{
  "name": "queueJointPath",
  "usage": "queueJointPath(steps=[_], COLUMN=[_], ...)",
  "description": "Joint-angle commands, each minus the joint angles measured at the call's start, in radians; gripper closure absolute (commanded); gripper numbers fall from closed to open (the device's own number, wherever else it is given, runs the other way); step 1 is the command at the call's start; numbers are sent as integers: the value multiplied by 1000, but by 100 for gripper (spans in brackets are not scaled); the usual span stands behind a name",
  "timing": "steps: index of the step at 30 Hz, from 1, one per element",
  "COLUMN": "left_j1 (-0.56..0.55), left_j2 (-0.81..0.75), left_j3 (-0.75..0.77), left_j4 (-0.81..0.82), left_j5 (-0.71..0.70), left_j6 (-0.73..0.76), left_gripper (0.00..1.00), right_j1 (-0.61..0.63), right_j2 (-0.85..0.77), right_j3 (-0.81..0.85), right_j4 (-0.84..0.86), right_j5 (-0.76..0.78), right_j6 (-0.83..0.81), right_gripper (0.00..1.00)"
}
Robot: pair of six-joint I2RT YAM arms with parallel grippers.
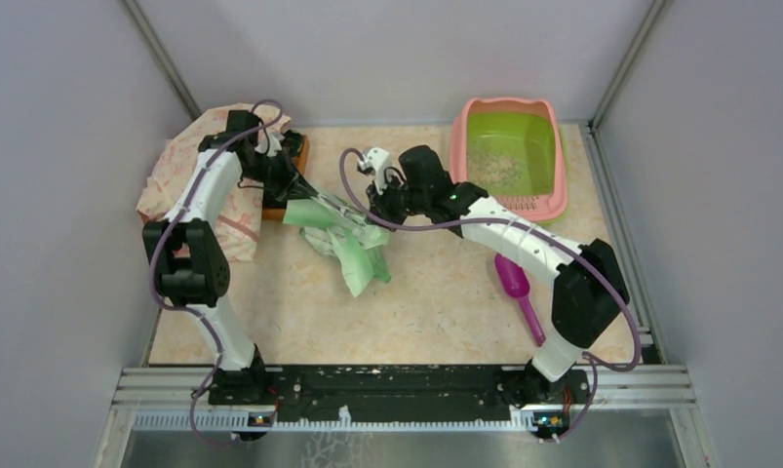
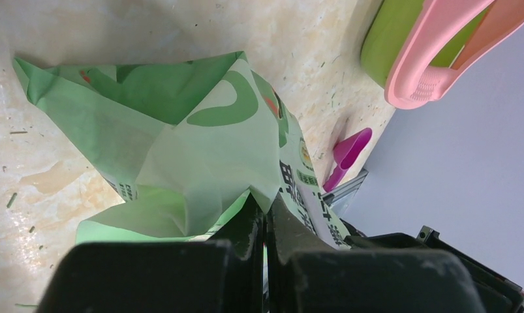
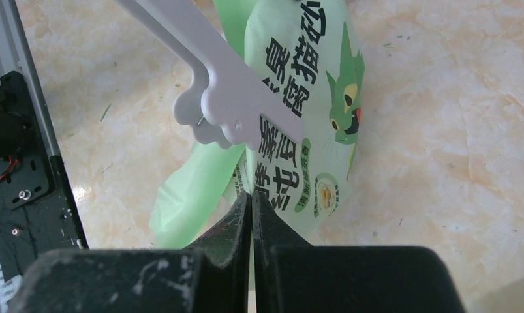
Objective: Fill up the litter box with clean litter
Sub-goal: Adjust the cat litter bag at the center of the board, then adjust the clamp at the cat litter bag.
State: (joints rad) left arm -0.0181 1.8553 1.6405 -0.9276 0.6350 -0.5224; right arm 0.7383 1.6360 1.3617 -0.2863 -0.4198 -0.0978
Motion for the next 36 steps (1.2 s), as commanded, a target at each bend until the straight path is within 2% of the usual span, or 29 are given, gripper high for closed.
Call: queueJointPath(steps=[1, 2, 7, 10, 13, 19, 27, 36], left_j1=[12, 12, 12, 12, 12, 11, 12, 12], left_j2=[-49, -50, -50, -54, -60, -80, -99, -100], left_j3=[74, 77, 76, 74, 64, 52, 42, 41], left_j4=[-19, -24, -28, -31, -30, -23, -11, -6], left_j5=[-12, -10, 14, 23, 29, 46, 64, 74], left_j6=[27, 27, 24, 30, 31, 25, 13, 10], left_gripper=[100, 100, 100, 100, 100, 100, 100, 100], right_j1=[8, 21, 102, 142, 171, 184, 184, 184], right_j2=[-88, -102, -172, -218, -250, -251, -176, -90], right_j3=[57, 50, -8, -100, -197, -318, -339, -299], right_j4=[0, 0, 34, 137, 262, 506, 735, 760], right_j5=[-2, 24, 120, 123, 138, 214, 212, 230], right_j6=[-57, -70, -142, -161, -179, -192, -203, -183], right_gripper=[91, 80, 56, 39, 30, 28, 33, 47])
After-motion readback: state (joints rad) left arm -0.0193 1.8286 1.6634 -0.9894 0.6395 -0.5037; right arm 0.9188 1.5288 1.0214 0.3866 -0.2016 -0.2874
